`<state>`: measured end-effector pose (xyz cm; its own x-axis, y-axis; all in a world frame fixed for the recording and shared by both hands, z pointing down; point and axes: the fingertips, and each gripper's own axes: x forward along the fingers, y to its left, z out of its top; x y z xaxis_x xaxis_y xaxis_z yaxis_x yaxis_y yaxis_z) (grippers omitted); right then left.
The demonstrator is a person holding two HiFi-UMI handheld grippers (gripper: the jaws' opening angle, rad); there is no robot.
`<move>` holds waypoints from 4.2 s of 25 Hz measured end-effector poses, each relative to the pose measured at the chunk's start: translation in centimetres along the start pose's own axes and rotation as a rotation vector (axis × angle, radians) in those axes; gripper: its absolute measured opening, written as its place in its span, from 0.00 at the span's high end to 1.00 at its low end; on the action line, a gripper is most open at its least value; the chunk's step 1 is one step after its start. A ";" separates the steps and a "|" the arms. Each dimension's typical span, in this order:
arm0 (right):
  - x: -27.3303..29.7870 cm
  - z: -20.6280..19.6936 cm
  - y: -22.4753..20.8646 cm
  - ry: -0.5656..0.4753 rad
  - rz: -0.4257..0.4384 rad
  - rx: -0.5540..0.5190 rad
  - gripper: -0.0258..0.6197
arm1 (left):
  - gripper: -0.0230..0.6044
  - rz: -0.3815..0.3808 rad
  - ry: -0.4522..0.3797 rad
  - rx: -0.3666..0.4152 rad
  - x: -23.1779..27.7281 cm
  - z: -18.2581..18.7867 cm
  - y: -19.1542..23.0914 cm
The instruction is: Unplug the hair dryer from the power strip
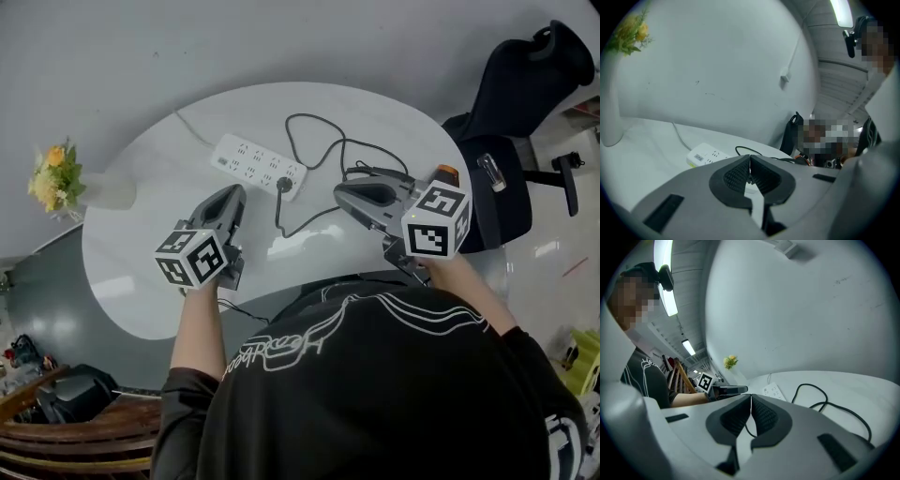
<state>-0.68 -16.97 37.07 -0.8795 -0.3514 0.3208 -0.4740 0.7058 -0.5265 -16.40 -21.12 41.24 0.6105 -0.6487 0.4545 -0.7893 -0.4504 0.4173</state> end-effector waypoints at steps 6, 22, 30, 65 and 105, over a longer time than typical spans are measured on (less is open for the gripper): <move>3.2 -1.8 -1.9 0.017 -0.070 -0.037 0.96 | 0.96 -0.009 0.077 0.026 3.2 -1.9 3.6; 7.8 -5.7 -3.5 0.069 -0.138 -0.011 0.96 | 0.96 -0.019 0.194 0.231 8.5 -4.2 6.0; 9.3 -5.8 -3.6 0.069 -0.133 -0.043 0.96 | 0.96 -0.051 0.199 0.318 8.7 -4.9 6.0; 14.8 -5.8 -5.2 0.164 -0.285 -0.376 0.91 | 0.96 0.015 0.188 0.396 8.8 -5.0 6.2; 14.6 -5.8 -4.9 0.246 -0.262 -0.431 0.92 | 0.96 0.055 0.251 0.529 9.2 -5.1 5.9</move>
<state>-11.01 -21.97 48.93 -0.6744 -0.4312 0.5994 -0.5702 0.8198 -0.0518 -15.15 -26.65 51.87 0.5137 -0.5436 0.6638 -0.7063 -0.7072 -0.0325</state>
